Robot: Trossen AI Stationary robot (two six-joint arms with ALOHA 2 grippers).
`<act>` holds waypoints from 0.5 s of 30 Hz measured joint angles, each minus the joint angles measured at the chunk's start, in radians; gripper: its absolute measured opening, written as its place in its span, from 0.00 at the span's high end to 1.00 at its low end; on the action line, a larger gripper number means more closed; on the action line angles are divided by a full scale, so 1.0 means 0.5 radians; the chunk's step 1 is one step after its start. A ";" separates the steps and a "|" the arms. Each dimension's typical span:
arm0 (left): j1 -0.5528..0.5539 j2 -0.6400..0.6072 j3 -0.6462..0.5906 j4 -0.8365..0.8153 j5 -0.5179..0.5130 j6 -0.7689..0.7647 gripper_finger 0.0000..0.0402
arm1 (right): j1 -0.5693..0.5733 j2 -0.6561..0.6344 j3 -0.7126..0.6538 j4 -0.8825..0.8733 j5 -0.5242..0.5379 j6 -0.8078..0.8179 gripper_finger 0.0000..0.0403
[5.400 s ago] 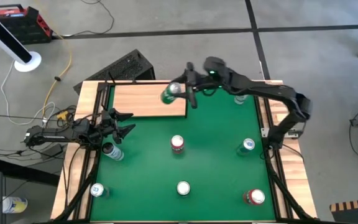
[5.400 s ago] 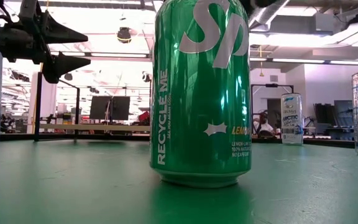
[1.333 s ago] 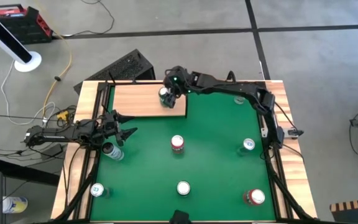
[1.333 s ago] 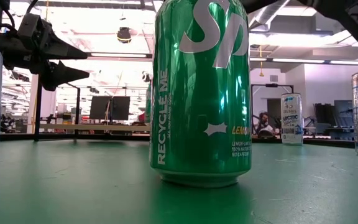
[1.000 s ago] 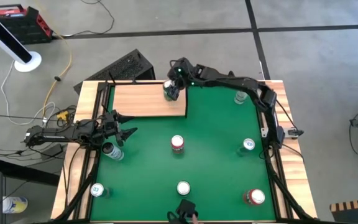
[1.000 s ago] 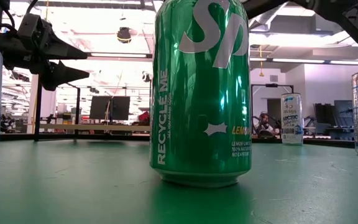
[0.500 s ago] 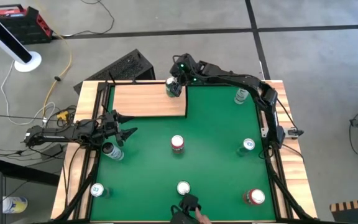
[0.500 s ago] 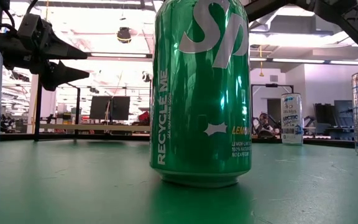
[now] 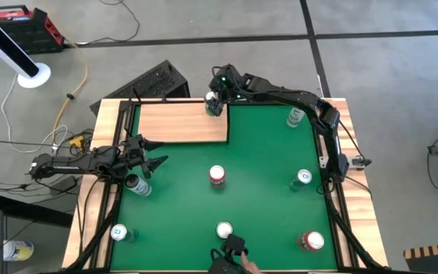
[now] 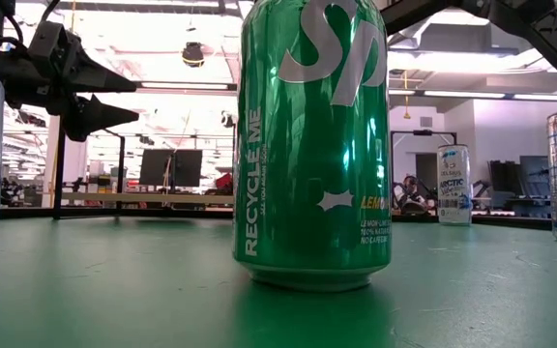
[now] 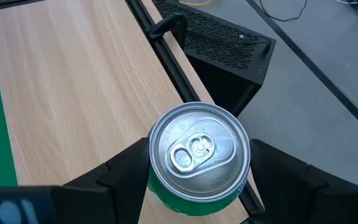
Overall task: Place canned beverage on shelf
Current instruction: Put the top green soda can on the shelf
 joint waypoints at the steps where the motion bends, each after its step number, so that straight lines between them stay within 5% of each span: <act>1: 0.000 0.000 0.000 0.000 0.000 -0.004 0.17 | 0.000 0.001 0.000 0.000 0.000 0.000 0.31; 15: 0.000 0.000 0.000 0.000 -0.001 -0.014 0.17 | 0.002 0.005 -0.005 -0.013 0.007 -0.063 0.16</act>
